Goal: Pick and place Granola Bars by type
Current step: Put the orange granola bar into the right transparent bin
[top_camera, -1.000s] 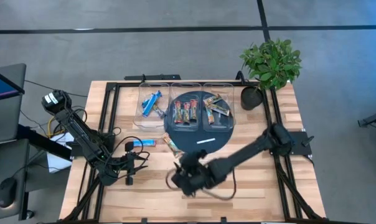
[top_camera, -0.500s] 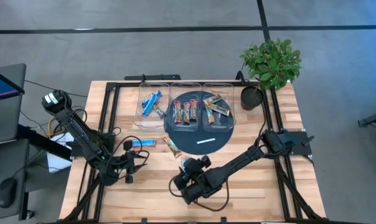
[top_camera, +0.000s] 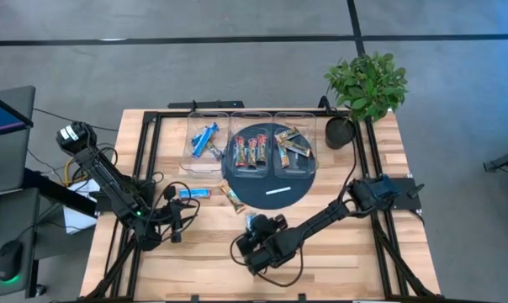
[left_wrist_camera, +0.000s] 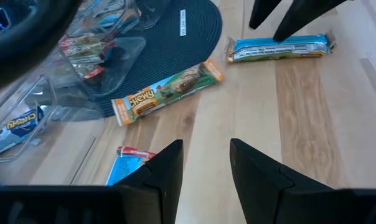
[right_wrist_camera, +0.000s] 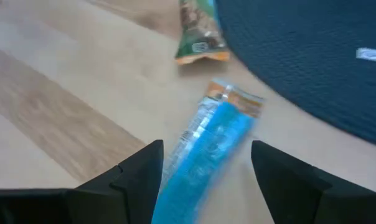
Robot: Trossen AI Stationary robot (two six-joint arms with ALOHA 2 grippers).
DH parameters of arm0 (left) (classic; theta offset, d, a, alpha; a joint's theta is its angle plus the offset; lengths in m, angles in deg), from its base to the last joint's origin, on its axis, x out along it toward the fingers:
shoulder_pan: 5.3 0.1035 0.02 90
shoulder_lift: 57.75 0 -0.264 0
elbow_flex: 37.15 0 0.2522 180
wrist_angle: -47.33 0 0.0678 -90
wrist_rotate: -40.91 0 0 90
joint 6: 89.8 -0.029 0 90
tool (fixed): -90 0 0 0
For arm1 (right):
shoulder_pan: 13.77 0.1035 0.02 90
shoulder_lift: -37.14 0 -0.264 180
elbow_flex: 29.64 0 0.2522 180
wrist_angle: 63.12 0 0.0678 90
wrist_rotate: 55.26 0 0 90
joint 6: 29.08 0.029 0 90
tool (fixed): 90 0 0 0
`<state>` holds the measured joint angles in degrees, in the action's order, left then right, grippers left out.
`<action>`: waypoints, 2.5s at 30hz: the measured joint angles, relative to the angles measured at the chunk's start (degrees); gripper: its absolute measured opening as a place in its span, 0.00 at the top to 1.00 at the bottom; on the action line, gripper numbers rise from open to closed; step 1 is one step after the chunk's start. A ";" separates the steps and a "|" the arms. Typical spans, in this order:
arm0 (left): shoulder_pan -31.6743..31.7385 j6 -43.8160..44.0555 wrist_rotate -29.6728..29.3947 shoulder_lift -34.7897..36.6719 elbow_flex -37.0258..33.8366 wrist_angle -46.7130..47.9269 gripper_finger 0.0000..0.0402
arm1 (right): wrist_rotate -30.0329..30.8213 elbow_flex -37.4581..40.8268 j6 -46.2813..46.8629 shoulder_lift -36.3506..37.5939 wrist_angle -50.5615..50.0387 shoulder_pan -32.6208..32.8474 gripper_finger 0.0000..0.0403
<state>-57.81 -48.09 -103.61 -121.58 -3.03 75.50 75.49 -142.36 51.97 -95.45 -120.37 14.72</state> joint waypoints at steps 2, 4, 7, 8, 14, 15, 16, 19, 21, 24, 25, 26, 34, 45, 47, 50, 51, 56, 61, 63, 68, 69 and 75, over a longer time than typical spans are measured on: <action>-0.02 -0.06 0.04 0.00 0.00 -0.11 0.68 | -0.58 0.00 0.07 0.00 0.29 -0.45 0.42; 0.00 -0.11 0.02 0.00 0.00 -0.10 0.68 | -0.56 -0.02 0.09 0.00 0.32 -0.63 0.42; 0.00 -0.15 0.00 0.00 0.00 -0.08 0.68 | -0.70 -0.04 0.09 0.00 0.66 -0.50 0.42; 0.00 -0.15 0.00 0.00 0.00 -0.10 0.68 | -1.18 -0.04 0.12 0.00 0.62 -0.50 0.42; 0.00 -0.21 -0.04 0.00 0.00 -0.15 0.68 | -6.58 -0.29 -0.72 -2.29 2.91 -1.68 0.42; 0.00 -0.21 -0.03 0.00 0.00 -0.18 0.68 | -7.22 -0.41 -1.59 -3.05 3.50 -2.02 0.42; 0.00 -0.22 -0.04 0.00 0.00 -0.22 0.68 | -7.47 -0.43 -2.12 -3.01 3.66 -2.13 0.42; 0.00 -0.26 -0.05 0.00 0.00 -0.37 0.68 | -9.19 -0.57 -3.68 -2.97 3.46 -2.40 0.42; 0.00 -0.28 -0.07 0.00 0.00 -0.37 0.68 | -10.25 -0.59 -3.69 -3.04 2.65 -2.32 0.42; 0.00 -0.32 -0.05 0.00 0.00 -0.21 0.68 | -11.22 -0.59 -4.85 -2.53 1.10 -1.85 0.42; 0.00 -0.34 -0.07 0.00 0.00 -0.17 0.68 | -12.01 -0.59 -5.95 -2.45 0.73 -1.68 0.42; 0.00 -0.35 -0.07 0.00 0.00 -0.17 0.68 | -12.52 -0.59 -7.19 -2.45 0.42 -1.64 0.43; 0.00 -0.31 -0.07 0.00 0.00 -0.17 0.68 | -13.39 -0.50 -15.29 -1.99 -0.80 -0.92 0.55; 0.00 -0.26 -0.12 0.00 0.00 0.03 0.68 | -12.42 -0.57 -19.62 -1.04 -1.69 0.03 0.82; 0.00 -0.24 -0.11 0.00 0.00 0.14 0.68 | -12.05 -1.07 -19.62 -0.87 -2.95 0.57 0.83; 0.00 -0.19 -0.13 0.00 0.00 0.22 0.68 | -10.79 -2.76 -19.60 -0.65 -5.01 1.55 0.82; 0.00 -0.17 -0.13 0.00 0.00 0.22 0.68 | -9.93 -3.34 -19.60 -0.36 -5.85 1.87 0.82; 0.00 -0.13 -0.11 0.00 0.00 0.13 0.68 | -5.53 -8.14 -18.60 -0.09 -12.34 3.35 0.83; 0.00 -0.11 -0.11 0.00 0.00 -0.14 0.68 | 0.54 -13.88 -12.43 0.02 -24.34 3.48 0.84; -0.01 -0.08 -0.10 0.00 0.00 -0.31 0.68 | 3.43 -16.93 -8.30 0.06 -30.67 3.48 0.84; 0.00 -0.08 -0.09 0.00 0.00 -0.65 0.68 | 7.46 -23.05 2.46 0.11 -46.68 2.00 0.84; 0.00 -0.08 -0.09 0.00 0.00 -0.63 0.68 | 8.31 -23.65 3.32 0.26 -46.85 1.35 0.84; 0.00 -0.11 -0.05 0.00 0.00 -1.01 0.68 | 10.58 -23.66 -0.23 3.70 -46.52 -4.30 0.84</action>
<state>-57.81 -48.19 -103.66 -121.58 -3.03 74.49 86.06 -166.02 51.74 -91.76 -166.90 10.41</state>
